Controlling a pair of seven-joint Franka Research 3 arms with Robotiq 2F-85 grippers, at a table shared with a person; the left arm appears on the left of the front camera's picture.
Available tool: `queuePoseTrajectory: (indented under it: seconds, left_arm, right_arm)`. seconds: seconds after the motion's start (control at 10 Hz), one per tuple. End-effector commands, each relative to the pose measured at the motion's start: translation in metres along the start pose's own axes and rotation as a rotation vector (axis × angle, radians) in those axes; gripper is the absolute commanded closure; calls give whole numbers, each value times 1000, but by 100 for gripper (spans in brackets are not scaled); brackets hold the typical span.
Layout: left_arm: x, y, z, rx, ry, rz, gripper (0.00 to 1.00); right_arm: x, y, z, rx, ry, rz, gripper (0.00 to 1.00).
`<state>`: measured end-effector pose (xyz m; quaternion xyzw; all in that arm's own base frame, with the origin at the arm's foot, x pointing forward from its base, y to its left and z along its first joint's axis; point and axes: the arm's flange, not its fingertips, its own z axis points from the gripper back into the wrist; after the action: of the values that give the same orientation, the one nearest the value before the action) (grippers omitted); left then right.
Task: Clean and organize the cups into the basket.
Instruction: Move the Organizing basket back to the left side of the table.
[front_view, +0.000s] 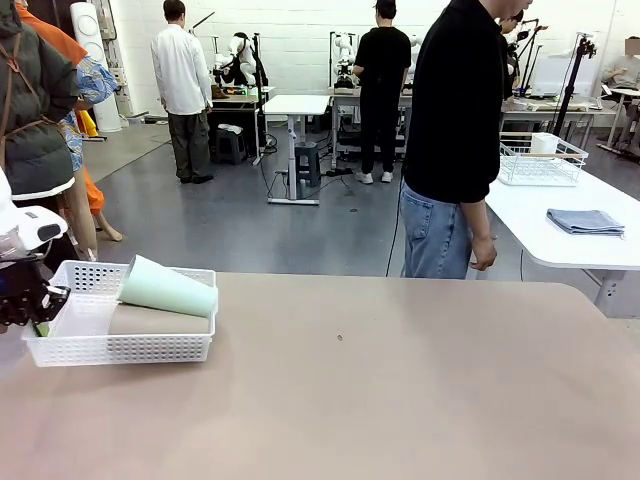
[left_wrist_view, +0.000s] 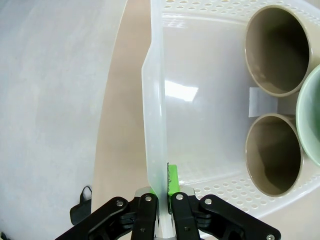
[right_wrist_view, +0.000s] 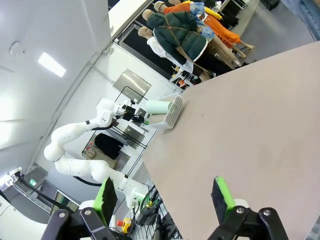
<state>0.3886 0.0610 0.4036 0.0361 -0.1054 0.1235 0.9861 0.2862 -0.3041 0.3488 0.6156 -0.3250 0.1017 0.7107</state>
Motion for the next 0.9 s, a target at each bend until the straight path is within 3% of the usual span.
queuePoseTrajectory:
  seconds: [0.0,0.8]
  left_arm:
    - [3,-5,-10,-34,-13,-35,96]
    - [-1,-1,-8,4,20,-13,96]
  right_arm:
    - [0,1,-2,-13,3,3,0]
    - [0,1,-2,-13,3,3,0]
